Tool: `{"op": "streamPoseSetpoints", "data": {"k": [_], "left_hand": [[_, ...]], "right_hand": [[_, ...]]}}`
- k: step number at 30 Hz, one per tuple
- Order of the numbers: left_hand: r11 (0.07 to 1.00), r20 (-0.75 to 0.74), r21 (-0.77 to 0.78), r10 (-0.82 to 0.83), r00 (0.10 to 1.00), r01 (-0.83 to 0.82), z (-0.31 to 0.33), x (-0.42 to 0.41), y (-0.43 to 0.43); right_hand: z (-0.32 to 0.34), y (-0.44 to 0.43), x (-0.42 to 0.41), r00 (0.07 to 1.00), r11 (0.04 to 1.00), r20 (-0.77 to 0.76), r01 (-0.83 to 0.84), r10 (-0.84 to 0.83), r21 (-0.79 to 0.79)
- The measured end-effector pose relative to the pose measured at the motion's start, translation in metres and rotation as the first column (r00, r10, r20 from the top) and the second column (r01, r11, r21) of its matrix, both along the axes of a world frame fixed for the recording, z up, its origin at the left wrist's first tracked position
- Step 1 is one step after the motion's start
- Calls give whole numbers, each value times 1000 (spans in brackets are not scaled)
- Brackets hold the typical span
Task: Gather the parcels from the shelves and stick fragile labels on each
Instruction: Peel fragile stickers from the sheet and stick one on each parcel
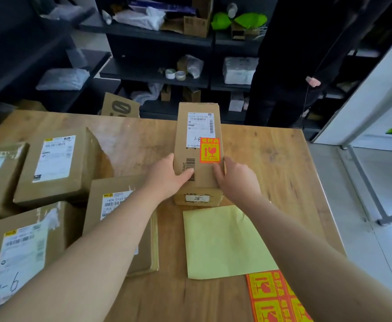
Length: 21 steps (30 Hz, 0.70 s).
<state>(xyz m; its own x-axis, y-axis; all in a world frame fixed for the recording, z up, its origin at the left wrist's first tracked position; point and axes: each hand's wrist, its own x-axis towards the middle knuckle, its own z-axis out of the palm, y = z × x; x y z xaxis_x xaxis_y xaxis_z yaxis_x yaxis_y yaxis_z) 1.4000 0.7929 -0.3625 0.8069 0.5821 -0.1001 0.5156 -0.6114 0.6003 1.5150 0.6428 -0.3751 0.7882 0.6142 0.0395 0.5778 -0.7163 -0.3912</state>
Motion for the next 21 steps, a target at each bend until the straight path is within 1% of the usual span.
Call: {"op": "streamPoseSetpoints", "data": {"k": [3,5,6,8,11,15,18,21], "left_hand": [[982,-82,191,8,997,7,17,-12,-5],[948,-95,316,-4,995,34,29,-31,-8],[933,-94,356,-16,995,49,35,-44,-10],[910,-87,410,-32,996,65,45,-75,-14],[890,-101,449,-37,994,79,49,-131,-15],[906,-207,419,34,978,57,40,-198,-9],[921,-293,384,47,955,72,29,-222,-3],[904,-367,402,15,930,144,20,-227,-1]], "right_hand": [[15,-3,-10,990,999,141,-34,30,26],[27,-7,-22,966,997,250,-76,71,8],[32,-9,-30,954,995,283,-97,93,0],[42,-13,-51,944,990,304,-138,126,19],[52,-15,-89,942,981,288,-191,170,46],[47,-8,-149,938,963,236,-269,253,35],[29,2,-188,930,946,175,-321,322,-35],[11,12,-210,947,944,56,-308,316,-117]]}}
